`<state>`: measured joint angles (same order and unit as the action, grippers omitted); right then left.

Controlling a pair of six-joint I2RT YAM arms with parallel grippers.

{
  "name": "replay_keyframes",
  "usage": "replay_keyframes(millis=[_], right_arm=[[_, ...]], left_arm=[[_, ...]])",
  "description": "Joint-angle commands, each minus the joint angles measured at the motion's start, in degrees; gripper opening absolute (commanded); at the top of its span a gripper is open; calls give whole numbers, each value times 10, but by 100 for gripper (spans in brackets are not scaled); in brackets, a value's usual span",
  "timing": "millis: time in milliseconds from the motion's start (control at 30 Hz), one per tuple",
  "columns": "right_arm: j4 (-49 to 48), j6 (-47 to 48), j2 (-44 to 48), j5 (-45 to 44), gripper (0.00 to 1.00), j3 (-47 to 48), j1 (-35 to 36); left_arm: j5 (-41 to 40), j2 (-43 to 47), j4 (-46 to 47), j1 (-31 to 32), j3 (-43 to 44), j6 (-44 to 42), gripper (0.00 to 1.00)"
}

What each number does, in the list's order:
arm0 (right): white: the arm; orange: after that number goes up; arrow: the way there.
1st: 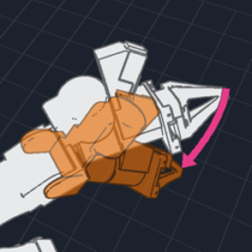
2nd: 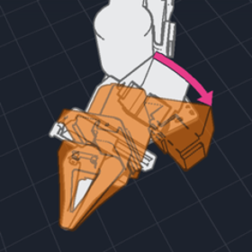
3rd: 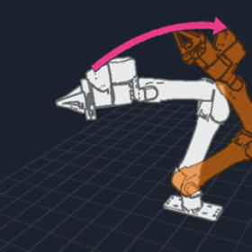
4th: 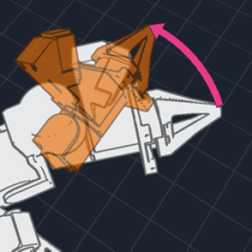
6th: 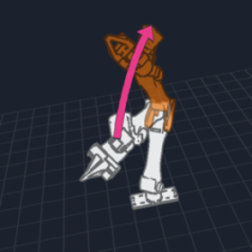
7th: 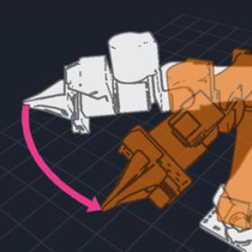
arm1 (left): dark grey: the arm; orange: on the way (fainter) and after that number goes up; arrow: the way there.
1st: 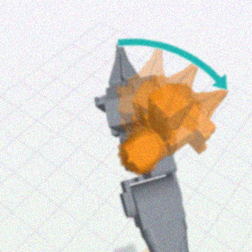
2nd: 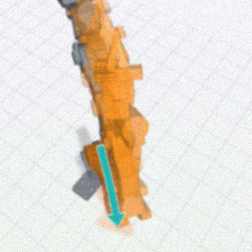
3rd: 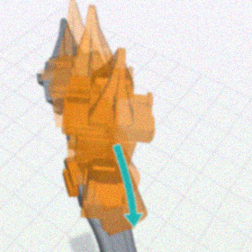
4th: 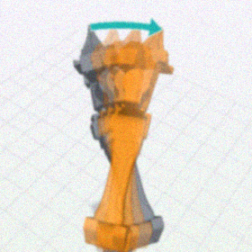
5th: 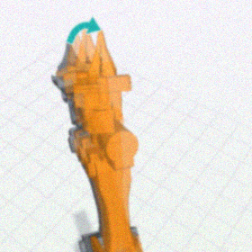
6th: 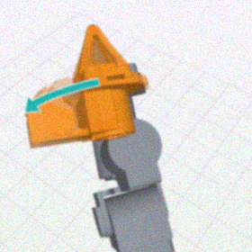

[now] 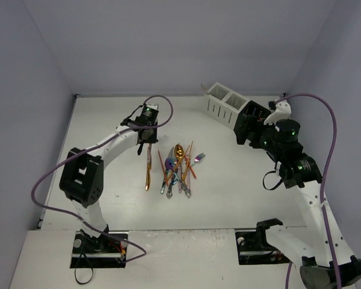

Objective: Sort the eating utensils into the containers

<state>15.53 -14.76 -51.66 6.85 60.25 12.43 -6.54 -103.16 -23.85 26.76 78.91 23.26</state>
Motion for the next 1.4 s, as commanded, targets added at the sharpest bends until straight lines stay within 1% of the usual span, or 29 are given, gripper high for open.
replay_keyframes(millis=[0, 67, 167, 267, 467, 667, 800, 867, 1000, 1133, 1200, 1267, 1300, 1367], right_arm=[[-38, 14, -36, 70, 81, 66, 8], [-38, 15, -62, 82, 81, 87, 18], [-40, 19, -97, 81, 80, 121, 54], [-42, 21, -132, 62, 80, 167, 116], [-61, 13, -192, 63, 78, 227, 160], [-78, 13, -232, 45, 77, 251, 197], [-96, 13, -260, 34, 72, 259, 211], [-103, 11, -271, 31, 67, 264, 212], [-112, 10, -287, 15, 55, 269, 212], [-115, 10, -300, 4, 35, 269, 212], [-114, 10, -299, -1, 22, 266, 212], [-114, 14, -296, -7, 10, 261, 212], [-115, 17, -294, -14, 1, 257, 212], [-115, 21, -291, -19, 0, 255, 212]], left_arm=[[52, 150, 112, 14, -9, -81, 0], [65, 184, 153, 31, -28, -104, 0], [90, 232, 192, 66, -54, -130, 0], [104, 267, 209, 100, -61, -142, 0], [122, 285, 204, 142, -49, -165, 0], [111, 292, 197, 167, -46, -183, 0], [102, 295, 193, 187, -44, -197, 0], [95, 292, 190, 191, -42, -205, 0], [88, 290, 189, 198, -40, -215, 0], [78, 286, 194, 202, -40, -223, 0], [74, 284, 194, 202, -40, -224, 0], [72, 282, 194, 202, -42, -226, 0], [71, 282, 195, 202, -43, -227, 0], [62, 279, 198, 202, -47, -226, 0]])
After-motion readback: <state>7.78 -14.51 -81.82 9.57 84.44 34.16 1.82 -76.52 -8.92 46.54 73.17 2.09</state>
